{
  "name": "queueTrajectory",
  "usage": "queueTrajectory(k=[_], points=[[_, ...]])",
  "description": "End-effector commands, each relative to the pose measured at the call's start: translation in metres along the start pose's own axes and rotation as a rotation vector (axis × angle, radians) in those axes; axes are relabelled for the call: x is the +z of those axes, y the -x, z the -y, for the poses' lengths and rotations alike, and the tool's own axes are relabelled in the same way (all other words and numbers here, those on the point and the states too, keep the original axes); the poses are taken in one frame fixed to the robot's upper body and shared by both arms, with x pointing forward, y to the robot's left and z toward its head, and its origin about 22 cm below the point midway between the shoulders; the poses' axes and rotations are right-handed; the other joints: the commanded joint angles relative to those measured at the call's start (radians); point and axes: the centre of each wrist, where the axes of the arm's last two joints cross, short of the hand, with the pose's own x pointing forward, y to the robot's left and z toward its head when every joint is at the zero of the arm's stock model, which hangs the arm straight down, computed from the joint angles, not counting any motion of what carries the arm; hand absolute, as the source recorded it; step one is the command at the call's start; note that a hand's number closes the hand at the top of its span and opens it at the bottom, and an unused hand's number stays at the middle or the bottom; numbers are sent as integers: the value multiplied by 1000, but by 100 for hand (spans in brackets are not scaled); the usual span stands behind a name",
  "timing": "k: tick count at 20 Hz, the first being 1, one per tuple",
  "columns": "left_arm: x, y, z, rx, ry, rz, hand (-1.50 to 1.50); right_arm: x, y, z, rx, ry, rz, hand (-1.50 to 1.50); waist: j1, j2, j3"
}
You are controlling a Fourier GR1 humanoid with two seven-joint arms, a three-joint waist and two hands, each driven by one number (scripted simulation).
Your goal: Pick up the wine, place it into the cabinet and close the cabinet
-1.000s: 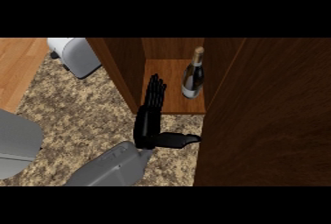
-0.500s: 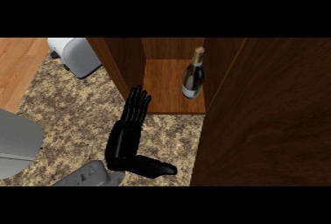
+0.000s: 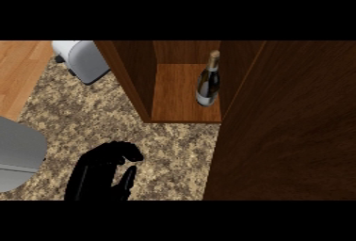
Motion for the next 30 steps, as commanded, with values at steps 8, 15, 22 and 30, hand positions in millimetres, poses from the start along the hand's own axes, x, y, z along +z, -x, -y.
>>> queueTrajectory(k=[8,15,22,30], points=[[38,-57,-34,-21,-46,15,-150,2,-31,-55,-169,-255,67,150,8,-3,-1],[63,-87,-77,7,-112,46,-150,-13,-41,-103,-204,-377,27,150,13,-10,-3],[89,-97,-117,-33,-181,52,-150,-46,-38,-145,-153,-401,-7,150,33,-8,-5],[97,-121,-139,-49,-136,54,-150,-75,-32,-154,-168,-185,93,150,66,-8,-6]])
